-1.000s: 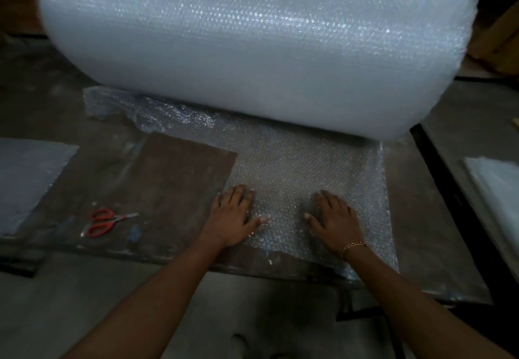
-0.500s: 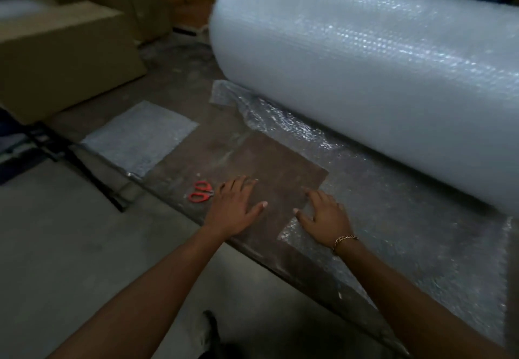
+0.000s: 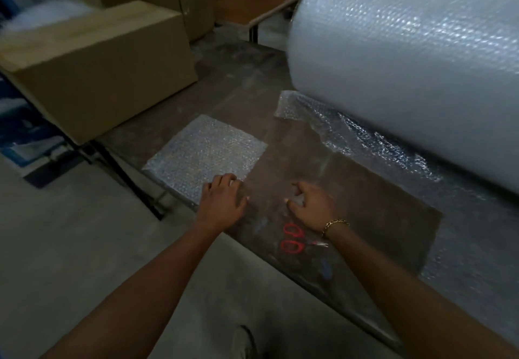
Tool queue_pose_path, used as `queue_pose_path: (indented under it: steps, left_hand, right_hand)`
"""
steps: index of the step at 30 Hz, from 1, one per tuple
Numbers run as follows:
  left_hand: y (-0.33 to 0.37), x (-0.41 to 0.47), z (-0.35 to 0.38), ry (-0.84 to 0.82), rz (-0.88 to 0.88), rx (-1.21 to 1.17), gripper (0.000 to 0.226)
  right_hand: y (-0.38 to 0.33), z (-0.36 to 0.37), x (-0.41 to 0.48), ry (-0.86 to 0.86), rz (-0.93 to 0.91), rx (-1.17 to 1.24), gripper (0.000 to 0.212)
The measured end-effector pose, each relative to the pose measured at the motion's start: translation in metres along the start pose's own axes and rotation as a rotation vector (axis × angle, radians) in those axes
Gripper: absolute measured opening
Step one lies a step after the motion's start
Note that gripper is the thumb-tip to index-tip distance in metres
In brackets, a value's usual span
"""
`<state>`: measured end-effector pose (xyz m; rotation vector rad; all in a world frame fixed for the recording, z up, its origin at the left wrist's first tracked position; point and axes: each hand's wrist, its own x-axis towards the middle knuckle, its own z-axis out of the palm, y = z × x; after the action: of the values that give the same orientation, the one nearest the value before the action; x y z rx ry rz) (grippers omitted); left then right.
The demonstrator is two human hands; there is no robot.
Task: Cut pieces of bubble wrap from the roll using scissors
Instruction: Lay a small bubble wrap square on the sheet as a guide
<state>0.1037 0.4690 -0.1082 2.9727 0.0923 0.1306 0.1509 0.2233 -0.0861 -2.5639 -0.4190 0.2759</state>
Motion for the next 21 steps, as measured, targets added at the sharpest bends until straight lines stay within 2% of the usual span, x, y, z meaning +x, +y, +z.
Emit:
queue_pose_path:
  steps: [4, 6, 8, 12, 17, 21]
  left_hand:
    - [-0.024, 0.026, 0.009, -0.078, 0.005, -0.026, 0.043]
    - [-0.031, 0.035, 0.012, -0.107, 0.004, -0.043, 0.04]
    - [-0.036, 0.042, 0.015, -0.109, 0.003, -0.091, 0.038]
    - [-0.041, 0.057, 0.014, -0.091, 0.01, -0.245, 0.043]
    - [-0.014, 0.069, 0.01, -0.137, 0.121, -0.424, 0.047]
    - [-0.007, 0.078, 0.011, -0.201, 0.176, -0.49, 0.036]
  right_hand:
    - [-0.017, 0.019, 0.033, 0.004, 0.042, 0.1, 0.067]
    - [-0.026, 0.022, 0.046, -0.012, 0.061, 0.106, 0.054]
    - [-0.033, 0.023, 0.056, -0.031, 0.075, 0.113, 0.046]
    - [-0.049, 0.033, 0.079, -0.052, 0.146, 0.198, 0.043]
    - [-0.063, 0.043, 0.108, -0.041, 0.31, 0.579, 0.037]
    - [-0.059, 0.05, 0.122, 0.022, 0.433, 0.736, 0.026]
